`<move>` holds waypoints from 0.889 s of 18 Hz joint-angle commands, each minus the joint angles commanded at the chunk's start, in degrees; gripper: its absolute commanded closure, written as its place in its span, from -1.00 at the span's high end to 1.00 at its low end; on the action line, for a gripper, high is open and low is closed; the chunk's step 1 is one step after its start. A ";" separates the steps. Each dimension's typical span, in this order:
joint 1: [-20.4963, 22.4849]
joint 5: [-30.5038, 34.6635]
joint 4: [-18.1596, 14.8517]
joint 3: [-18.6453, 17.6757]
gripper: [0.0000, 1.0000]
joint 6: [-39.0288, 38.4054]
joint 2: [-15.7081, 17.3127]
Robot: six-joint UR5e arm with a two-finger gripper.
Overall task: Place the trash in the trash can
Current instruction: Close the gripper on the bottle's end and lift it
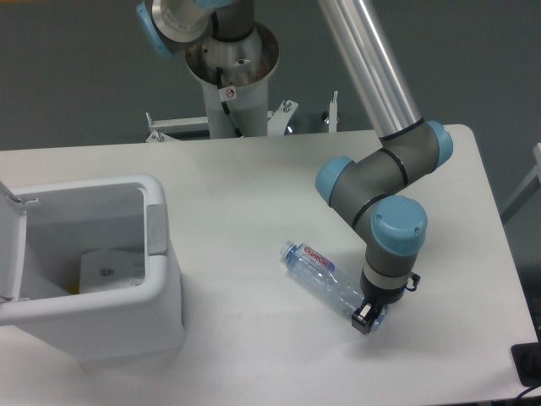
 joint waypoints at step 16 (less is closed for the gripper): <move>0.09 -0.52 -0.35 5.70 0.15 1.41 7.64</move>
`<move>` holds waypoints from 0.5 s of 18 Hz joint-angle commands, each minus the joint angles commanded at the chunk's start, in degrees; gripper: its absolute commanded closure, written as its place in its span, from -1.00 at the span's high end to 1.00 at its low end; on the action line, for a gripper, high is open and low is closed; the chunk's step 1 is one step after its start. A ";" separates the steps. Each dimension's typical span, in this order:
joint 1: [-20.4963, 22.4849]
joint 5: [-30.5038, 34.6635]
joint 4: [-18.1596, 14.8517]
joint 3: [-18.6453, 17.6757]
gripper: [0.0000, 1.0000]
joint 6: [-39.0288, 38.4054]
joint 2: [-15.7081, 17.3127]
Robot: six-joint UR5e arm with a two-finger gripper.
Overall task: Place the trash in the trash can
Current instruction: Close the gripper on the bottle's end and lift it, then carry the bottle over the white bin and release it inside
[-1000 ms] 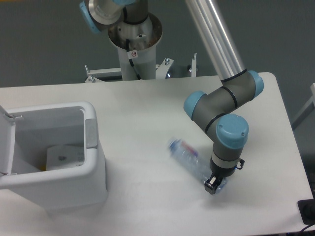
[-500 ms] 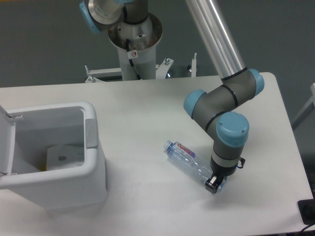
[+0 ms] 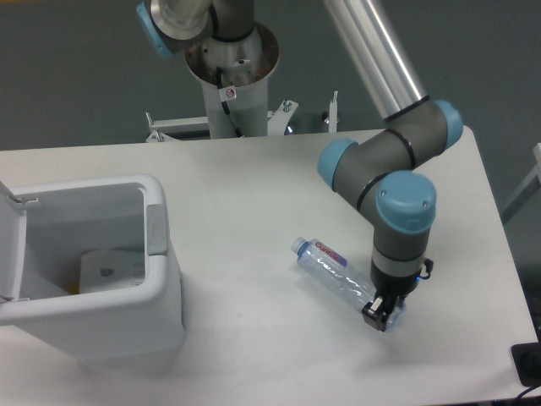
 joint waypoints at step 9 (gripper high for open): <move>-7.02 -12.13 9.05 5.72 0.15 -0.88 14.59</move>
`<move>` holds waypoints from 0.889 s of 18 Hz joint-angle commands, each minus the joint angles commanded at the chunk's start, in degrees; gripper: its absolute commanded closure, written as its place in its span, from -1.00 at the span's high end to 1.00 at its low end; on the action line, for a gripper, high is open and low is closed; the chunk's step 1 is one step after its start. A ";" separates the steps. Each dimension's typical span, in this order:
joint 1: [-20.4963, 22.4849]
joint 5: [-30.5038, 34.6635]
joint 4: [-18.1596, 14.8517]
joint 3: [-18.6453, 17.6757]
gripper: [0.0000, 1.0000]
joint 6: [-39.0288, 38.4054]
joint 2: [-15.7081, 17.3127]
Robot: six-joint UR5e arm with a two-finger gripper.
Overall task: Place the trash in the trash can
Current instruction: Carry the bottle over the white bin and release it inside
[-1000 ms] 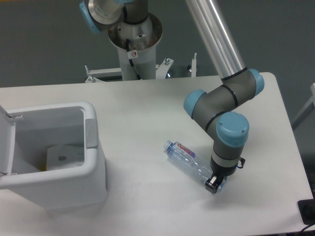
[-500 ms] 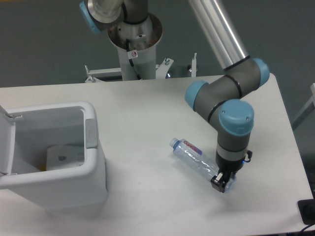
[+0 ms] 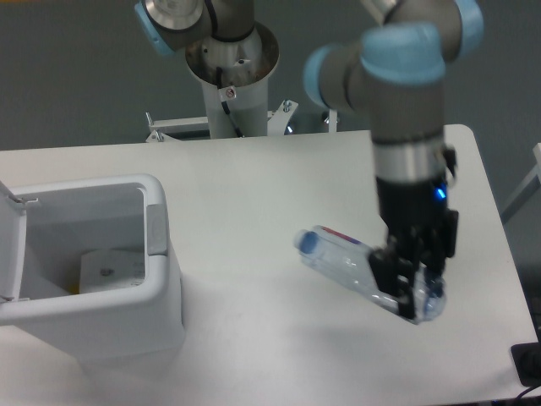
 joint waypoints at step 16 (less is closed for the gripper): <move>-21.28 -0.09 0.09 -3.16 0.22 1.23 2.21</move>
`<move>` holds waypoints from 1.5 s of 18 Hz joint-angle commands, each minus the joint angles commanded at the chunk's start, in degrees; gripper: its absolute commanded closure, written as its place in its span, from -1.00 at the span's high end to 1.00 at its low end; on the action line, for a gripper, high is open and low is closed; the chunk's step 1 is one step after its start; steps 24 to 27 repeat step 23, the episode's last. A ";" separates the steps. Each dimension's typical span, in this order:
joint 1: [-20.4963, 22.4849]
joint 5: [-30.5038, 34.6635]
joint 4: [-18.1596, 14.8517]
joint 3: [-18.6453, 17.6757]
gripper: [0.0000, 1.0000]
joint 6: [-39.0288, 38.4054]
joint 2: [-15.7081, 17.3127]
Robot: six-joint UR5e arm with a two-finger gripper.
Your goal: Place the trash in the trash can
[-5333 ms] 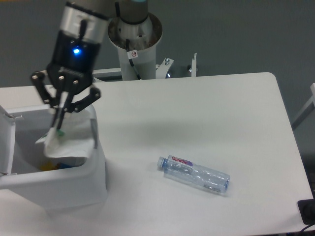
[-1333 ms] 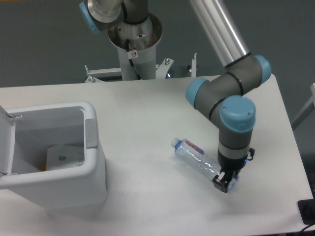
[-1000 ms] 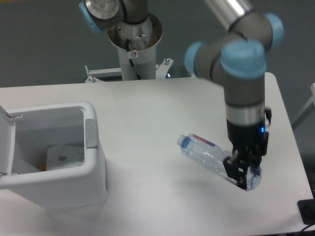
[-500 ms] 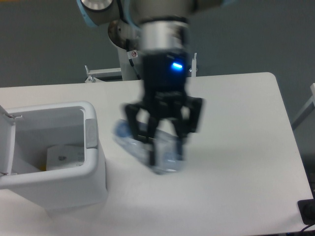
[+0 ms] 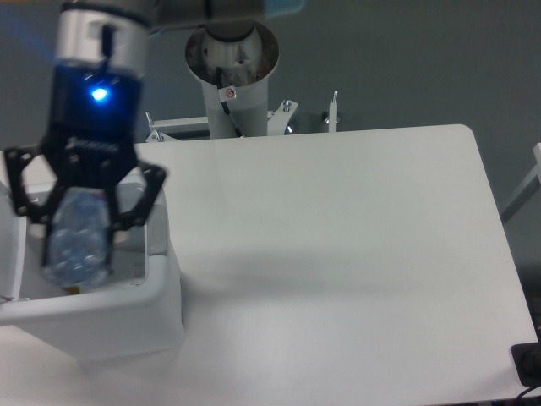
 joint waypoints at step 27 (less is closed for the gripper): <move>35.49 13.54 -23.36 -6.24 1.00 59.04 9.04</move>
